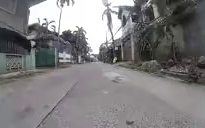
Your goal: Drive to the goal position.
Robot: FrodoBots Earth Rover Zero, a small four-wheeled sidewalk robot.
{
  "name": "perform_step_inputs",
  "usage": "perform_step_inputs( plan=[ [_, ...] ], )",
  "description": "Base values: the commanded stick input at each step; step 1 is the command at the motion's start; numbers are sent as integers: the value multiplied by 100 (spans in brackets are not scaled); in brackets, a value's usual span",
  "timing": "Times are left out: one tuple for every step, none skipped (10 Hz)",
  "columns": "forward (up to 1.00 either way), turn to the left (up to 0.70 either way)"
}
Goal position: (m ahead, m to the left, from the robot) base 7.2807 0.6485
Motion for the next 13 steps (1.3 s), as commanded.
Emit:
perform_step_inputs(
  plan=[
    [100, -15],
    [100, -15],
    [100, -15],
    [100, -15],
    [100, -15],
    [100, -15],
    [100, -15],
    [100, -15],
    [100, -1],
    [100, 15],
    [100, 25],
    [100, 25],
    [100, 25]
  ],
)
